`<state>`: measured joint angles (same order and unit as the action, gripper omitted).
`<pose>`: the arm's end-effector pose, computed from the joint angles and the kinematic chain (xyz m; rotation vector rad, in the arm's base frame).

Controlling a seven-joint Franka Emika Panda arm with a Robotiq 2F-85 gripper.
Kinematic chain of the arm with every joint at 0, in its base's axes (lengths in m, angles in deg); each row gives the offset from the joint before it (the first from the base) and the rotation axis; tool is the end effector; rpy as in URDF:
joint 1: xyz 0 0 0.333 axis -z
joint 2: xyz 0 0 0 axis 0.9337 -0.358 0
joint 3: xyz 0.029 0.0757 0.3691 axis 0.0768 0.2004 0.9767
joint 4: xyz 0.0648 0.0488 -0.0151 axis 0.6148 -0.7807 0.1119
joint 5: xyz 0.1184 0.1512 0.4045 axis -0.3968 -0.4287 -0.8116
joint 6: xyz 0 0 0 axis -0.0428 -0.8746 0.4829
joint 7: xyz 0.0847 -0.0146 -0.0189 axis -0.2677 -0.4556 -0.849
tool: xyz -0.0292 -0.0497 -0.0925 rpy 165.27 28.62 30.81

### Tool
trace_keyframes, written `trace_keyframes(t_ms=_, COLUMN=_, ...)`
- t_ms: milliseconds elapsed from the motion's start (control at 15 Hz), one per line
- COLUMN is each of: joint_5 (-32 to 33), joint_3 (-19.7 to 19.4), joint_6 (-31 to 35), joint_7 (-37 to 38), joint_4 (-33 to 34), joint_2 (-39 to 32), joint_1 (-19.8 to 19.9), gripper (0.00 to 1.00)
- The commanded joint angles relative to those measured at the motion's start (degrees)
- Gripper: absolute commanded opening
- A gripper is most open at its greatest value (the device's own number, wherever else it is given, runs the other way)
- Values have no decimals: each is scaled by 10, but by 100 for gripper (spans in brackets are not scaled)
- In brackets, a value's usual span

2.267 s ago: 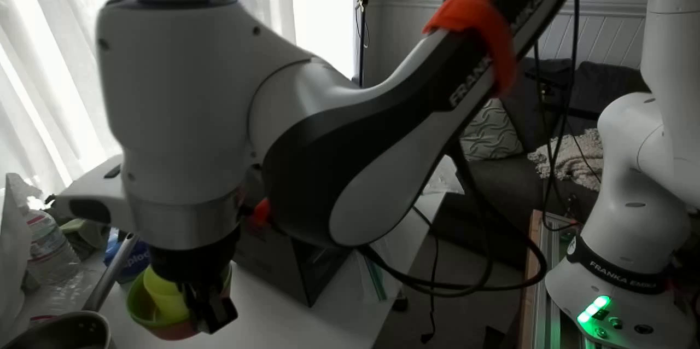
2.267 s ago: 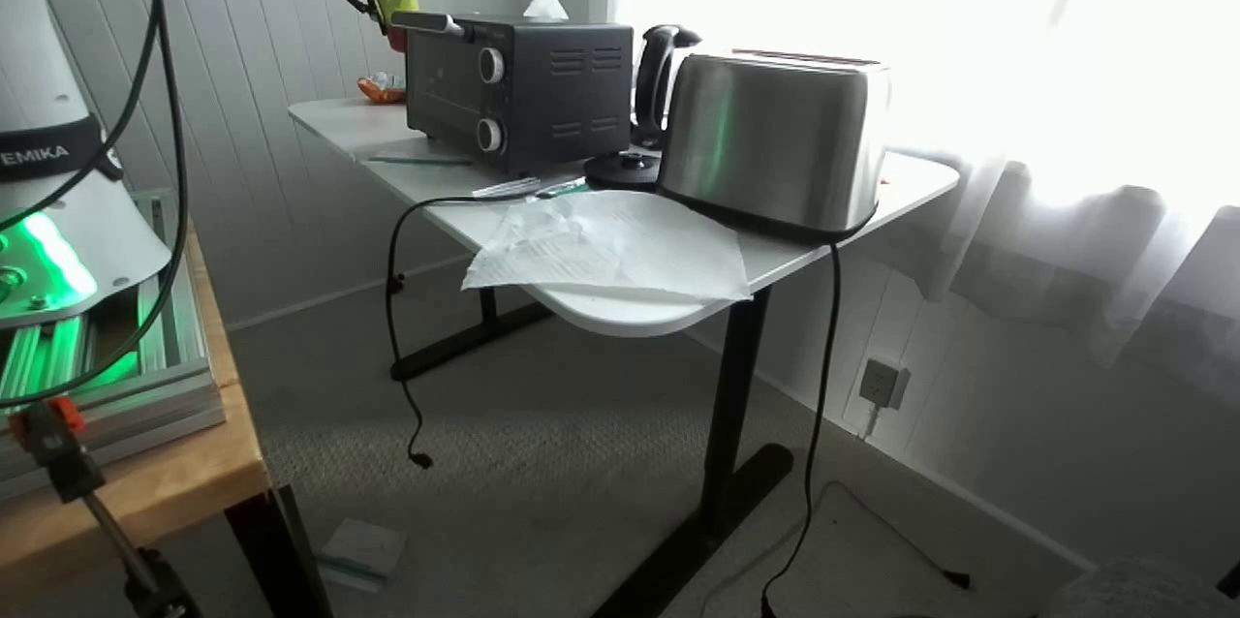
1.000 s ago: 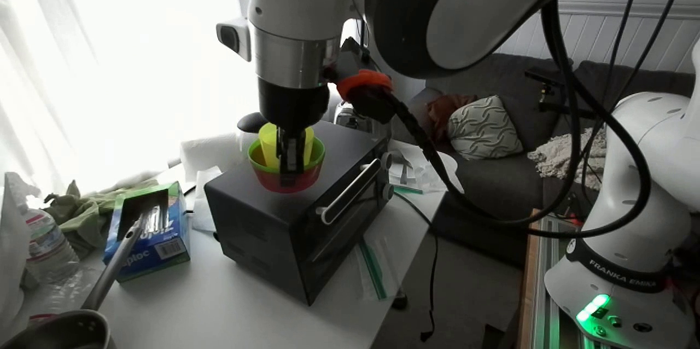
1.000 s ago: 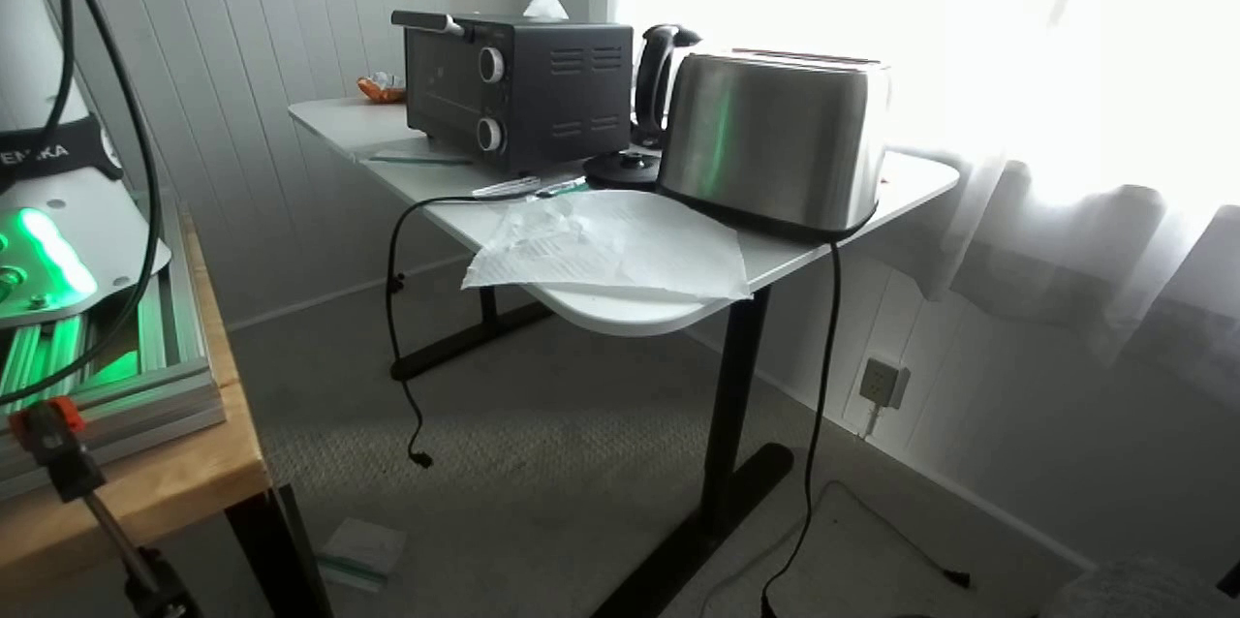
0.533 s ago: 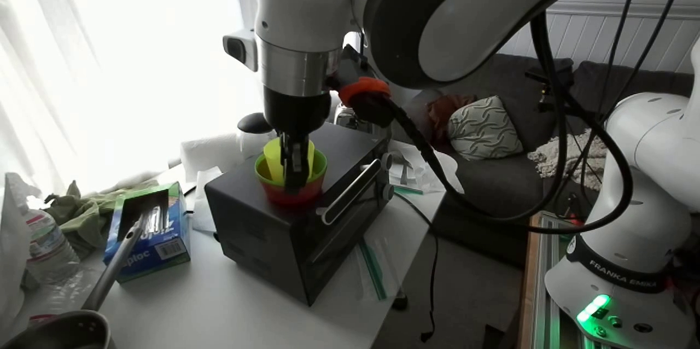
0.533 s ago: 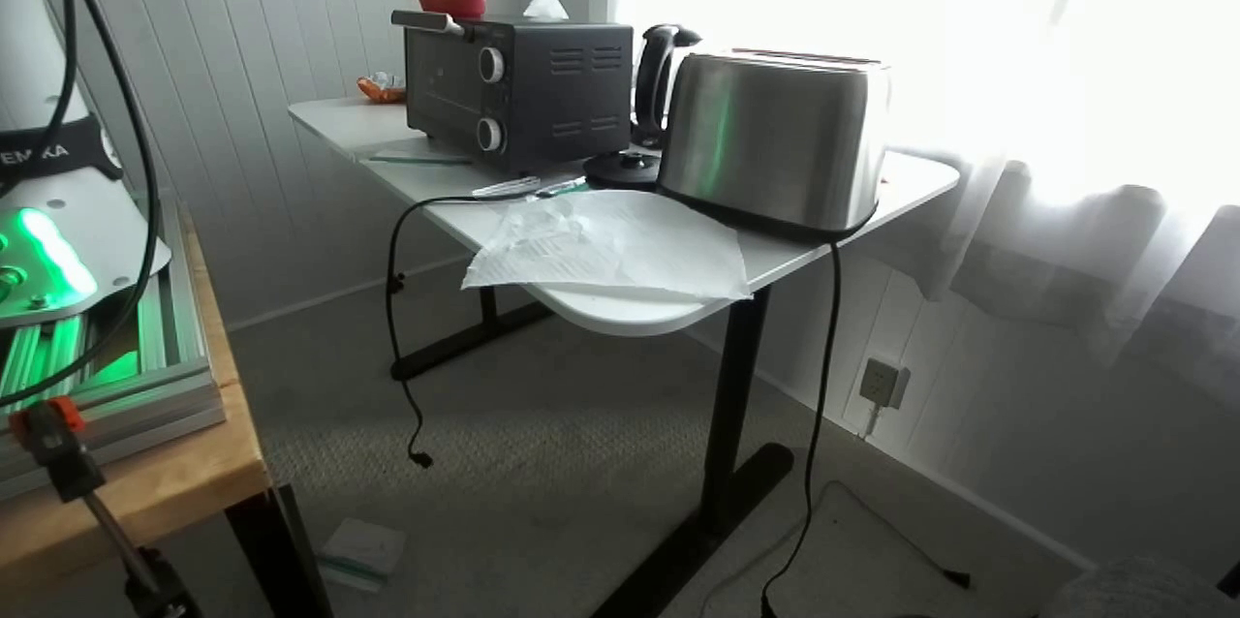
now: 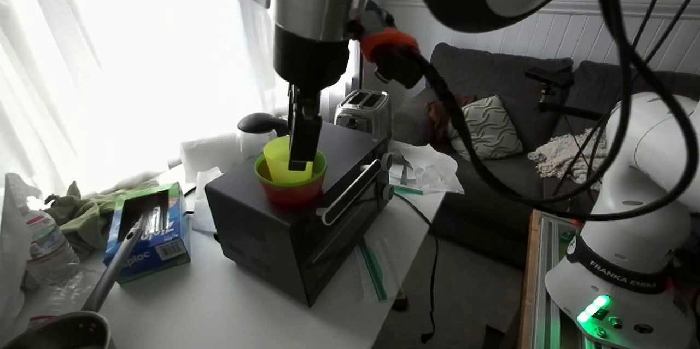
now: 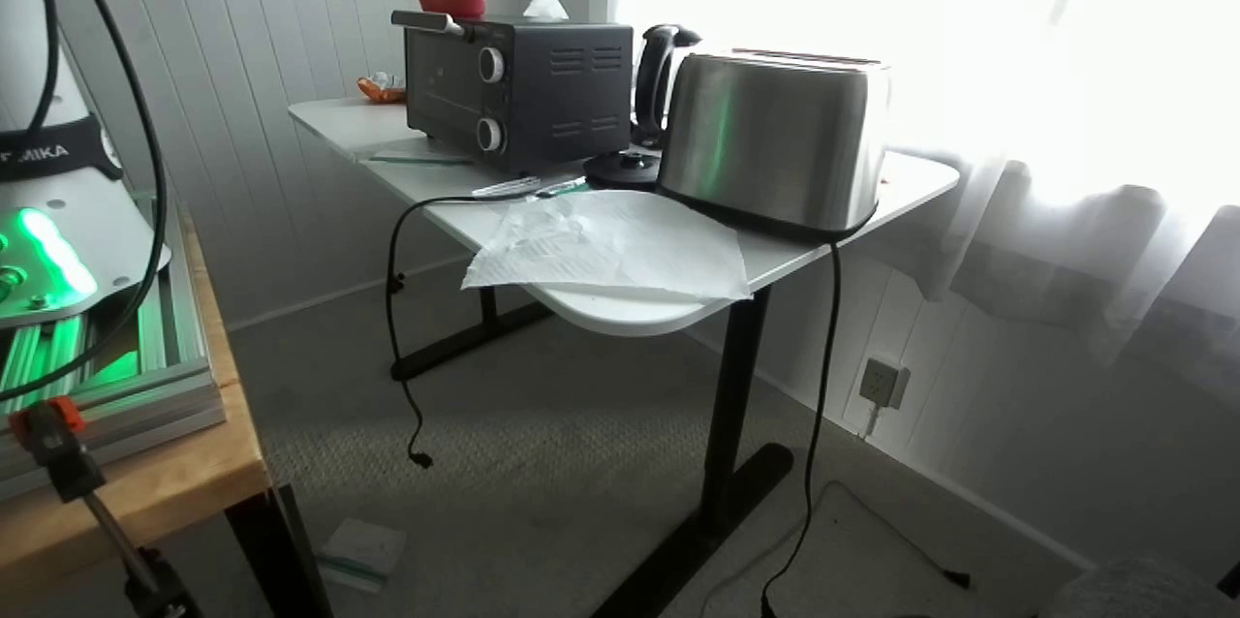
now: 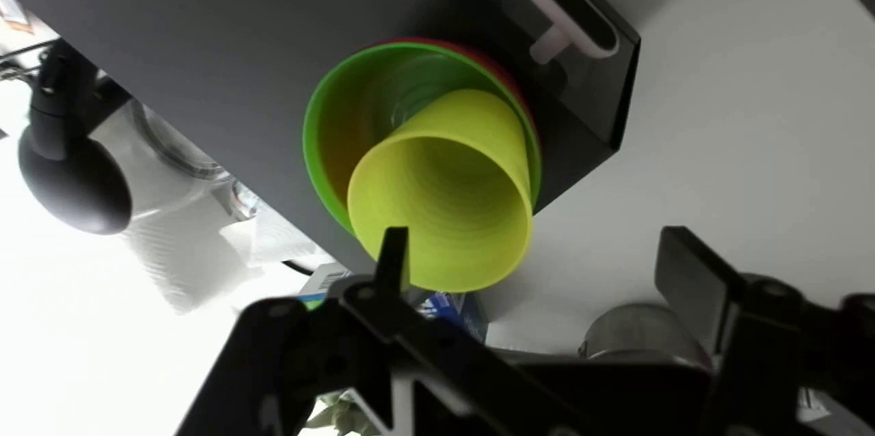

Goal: Stack the bowls together and put the yellow cup in the top bowl then place the bowls and cup on top of the toaster oven

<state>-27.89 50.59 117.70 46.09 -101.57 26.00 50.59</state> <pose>0.4299 0.3313 0.5352 2.6888 1.0044 0.4545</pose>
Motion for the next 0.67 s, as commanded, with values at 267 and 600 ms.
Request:
trace_keyframes(t_ms=267, joint_5=-44, joint_3=54, joint_6=-144, joint_7=108, joint_4=-2, joint_2=171, joint_1=-16, gripper=100)
trace_keyframes(t_ms=600, joint_5=-40, joint_3=68, joint_6=-156, joint_7=111, joint_4=5, joint_2=180, joint_1=-12, gripper=100)
